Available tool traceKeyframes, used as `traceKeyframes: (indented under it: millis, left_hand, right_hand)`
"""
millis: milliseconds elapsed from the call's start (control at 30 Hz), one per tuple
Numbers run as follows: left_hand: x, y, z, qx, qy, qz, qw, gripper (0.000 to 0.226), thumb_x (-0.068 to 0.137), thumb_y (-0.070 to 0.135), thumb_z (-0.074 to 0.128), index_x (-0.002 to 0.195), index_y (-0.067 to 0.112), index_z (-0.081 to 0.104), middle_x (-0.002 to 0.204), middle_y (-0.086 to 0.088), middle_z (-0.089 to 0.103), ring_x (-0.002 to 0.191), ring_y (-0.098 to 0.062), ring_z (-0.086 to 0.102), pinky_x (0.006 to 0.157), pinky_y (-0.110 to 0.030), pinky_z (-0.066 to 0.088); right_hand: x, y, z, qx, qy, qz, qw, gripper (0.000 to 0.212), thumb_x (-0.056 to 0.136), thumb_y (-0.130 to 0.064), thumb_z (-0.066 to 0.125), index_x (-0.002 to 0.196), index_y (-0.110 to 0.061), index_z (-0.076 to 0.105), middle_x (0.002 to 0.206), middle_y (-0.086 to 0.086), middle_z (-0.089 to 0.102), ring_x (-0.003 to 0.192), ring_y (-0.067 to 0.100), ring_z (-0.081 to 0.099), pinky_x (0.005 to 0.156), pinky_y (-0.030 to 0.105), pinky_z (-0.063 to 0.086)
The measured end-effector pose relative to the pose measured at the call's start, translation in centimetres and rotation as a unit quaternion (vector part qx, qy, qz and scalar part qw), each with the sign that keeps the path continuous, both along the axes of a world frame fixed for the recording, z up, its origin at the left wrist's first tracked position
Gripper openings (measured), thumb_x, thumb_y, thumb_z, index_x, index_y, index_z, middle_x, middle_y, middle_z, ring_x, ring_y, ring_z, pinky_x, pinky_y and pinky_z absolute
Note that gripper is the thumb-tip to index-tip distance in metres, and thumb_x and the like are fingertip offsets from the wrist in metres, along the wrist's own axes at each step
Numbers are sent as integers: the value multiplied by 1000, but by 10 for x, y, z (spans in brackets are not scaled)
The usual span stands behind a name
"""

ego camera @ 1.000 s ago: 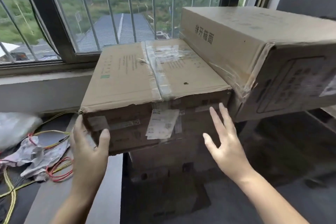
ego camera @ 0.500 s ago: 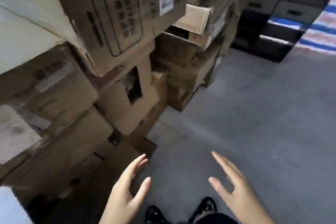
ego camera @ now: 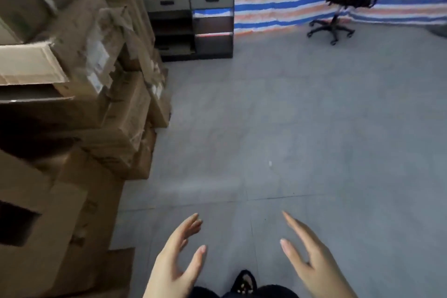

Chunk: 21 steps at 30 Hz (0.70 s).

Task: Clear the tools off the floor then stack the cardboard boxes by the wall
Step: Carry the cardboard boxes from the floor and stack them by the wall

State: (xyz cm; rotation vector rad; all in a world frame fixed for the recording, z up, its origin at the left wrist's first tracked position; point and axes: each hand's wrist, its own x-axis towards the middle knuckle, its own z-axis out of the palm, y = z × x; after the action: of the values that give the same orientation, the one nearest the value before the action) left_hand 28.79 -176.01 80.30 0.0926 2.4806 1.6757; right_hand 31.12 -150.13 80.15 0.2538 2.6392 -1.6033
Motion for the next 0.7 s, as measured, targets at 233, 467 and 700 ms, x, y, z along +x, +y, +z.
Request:
traceKeyframes:
  millis: [233, 467, 700]
  left_hand:
    - [-90, 99, -8, 31, -9, -119, 992, 44, 67, 61, 60, 109, 66, 51, 113, 25, 65, 110, -3, 61, 94, -19, 45]
    - [-196, 221, -17, 42, -32, -262, 964, 48, 71, 48, 59, 112, 69, 46, 112, 26, 64, 107, -1, 62, 92, -18, 45]
    - [-355, 369, -1, 75, -12, -359, 930, 53, 77, 26, 58, 102, 72, 50, 108, 22, 66, 101, -4, 65, 88, -20, 50]
  right_hand:
    - [4, 70, -11, -88, -15, -251, 964, 36, 67, -78, 51, 103, -72, 51, 111, -39, 58, 109, -13, 53, 85, -1, 36]
    - [-41, 147, -20, -181, -12, -445, 877, 86, 42, -91, 56, 108, -37, 63, 104, -26, 68, 101, -3, 63, 93, 32, 46]
    - [-150, 239, 7, -159, 68, -577, 798, 93, 39, -97, 47, 111, -40, 59, 109, -28, 65, 103, -2, 62, 98, 41, 45]
